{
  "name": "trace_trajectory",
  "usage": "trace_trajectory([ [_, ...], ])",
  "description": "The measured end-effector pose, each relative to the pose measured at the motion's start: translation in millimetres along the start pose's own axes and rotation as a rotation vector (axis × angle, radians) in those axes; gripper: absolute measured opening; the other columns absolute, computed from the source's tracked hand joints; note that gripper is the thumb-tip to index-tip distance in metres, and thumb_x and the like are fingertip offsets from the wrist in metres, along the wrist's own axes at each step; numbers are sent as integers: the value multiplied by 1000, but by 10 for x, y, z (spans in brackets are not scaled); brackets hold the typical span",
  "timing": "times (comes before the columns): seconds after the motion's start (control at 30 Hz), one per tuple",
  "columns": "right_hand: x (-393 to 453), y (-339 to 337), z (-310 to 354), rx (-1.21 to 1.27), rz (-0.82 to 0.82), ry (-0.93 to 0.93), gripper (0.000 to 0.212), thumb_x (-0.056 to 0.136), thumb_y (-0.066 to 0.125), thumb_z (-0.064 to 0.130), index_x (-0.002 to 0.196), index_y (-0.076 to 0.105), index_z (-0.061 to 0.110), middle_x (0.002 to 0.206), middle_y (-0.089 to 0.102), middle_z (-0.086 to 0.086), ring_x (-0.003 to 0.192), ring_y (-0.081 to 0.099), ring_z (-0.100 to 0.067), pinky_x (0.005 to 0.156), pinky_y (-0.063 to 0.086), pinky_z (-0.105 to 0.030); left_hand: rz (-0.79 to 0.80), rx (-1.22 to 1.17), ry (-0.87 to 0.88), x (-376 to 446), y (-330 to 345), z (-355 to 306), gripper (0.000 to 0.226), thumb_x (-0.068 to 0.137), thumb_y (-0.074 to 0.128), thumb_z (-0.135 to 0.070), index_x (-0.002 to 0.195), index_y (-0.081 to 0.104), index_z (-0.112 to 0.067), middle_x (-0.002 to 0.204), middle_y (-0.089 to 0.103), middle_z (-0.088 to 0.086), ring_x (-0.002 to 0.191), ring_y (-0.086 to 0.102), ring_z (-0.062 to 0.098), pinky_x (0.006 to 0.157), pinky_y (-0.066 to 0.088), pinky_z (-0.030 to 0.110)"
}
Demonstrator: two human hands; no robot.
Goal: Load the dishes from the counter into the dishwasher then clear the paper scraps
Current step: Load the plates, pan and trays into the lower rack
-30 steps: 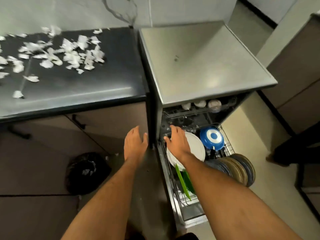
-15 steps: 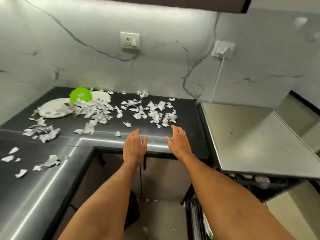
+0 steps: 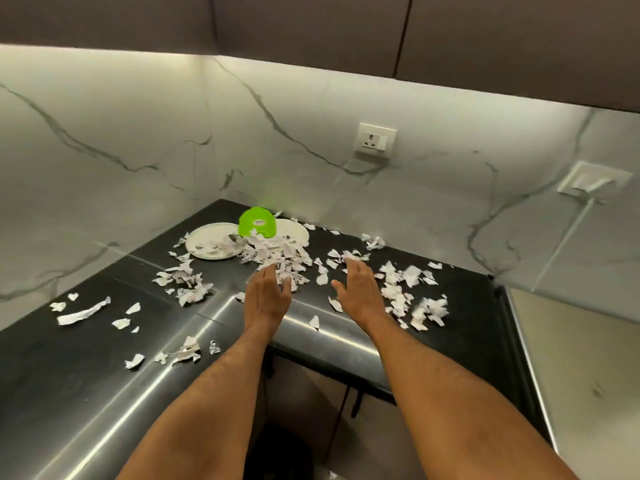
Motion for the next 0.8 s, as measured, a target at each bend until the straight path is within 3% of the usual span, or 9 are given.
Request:
trace_trajectory([
  [0.4,1793,838,477,46,138,-224,64,97,66,34,149,40,8,147,46,-15,138,40,-31,115,37,-42,-159,103,-175,1297,-4,514,41,94,62,-26,129,59,-4,124,65,19,115,60,35,100,46,42],
  [0.53,2246,1067,559,63,164,-232,65,98,65,35,150,40,6,149,45,-17,139,39,-32,118,32,-41,-172,118,-213,1609,9,643,42,96,62,-28,129,59,-3,126,64,20,118,58,37,101,45,43],
  [0.8,2866,1506,770,58,177,-226,62,96,66,36,146,44,7,141,50,-16,131,45,-33,113,36,-42,-150,103,-251,2340,87,1075,52,98,59,-30,140,52,0,138,58,21,130,51,35,110,36,41],
])
Point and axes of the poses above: each hand's wrist, its own x-axis towards the middle knuckle, its own y-axis out of the palm, z = x × y, the point moved 3 cm from there along x, towards the middle knuckle
